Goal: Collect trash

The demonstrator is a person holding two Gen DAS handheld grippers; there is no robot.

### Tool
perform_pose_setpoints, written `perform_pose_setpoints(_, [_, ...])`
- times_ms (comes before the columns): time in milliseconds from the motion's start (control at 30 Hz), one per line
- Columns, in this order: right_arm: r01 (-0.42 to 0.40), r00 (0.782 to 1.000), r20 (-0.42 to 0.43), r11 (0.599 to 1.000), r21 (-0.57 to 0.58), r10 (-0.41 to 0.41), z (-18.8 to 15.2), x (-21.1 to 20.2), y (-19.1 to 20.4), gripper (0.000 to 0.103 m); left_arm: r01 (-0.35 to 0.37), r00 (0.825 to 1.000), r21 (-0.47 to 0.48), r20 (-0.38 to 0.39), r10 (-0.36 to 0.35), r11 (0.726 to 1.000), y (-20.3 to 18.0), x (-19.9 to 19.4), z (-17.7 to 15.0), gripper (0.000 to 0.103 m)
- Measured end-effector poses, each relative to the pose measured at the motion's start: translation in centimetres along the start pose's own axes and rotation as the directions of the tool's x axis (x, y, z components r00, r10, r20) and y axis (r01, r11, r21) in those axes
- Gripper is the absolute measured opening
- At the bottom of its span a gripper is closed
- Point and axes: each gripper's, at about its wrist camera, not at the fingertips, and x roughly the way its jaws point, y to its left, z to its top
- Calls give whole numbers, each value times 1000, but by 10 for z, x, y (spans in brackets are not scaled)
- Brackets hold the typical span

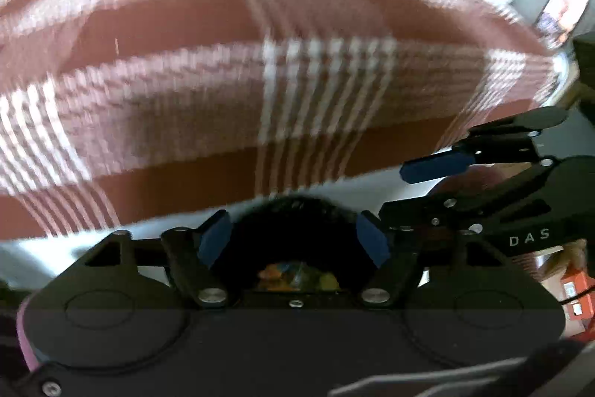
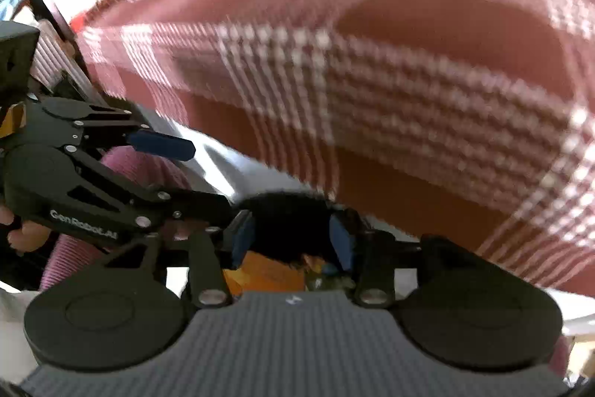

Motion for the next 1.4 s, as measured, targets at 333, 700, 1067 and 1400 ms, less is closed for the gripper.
perform_pose_setpoints(333, [68,968,243,998,-16,-62,46,-75,-12,77,43,972,47,229,-53,998,8,-57,87,88])
perform_pose_setpoints(700, [361,848,366,924,130,-383,124,-82,-88,69,8,928,-29,373,3,1000,5,16,215,88])
perform_pose_setpoints(1067, [395,829,344,897,198,-441,163,-64,-156,66,-120,933,24,343,105,992,-37,138,316,81])
perform_pose_setpoints(1400, [389,852,307,906,169,-423,181,-38,-176,66,-99,949,-22,299,101,995,-29,170,330,13])
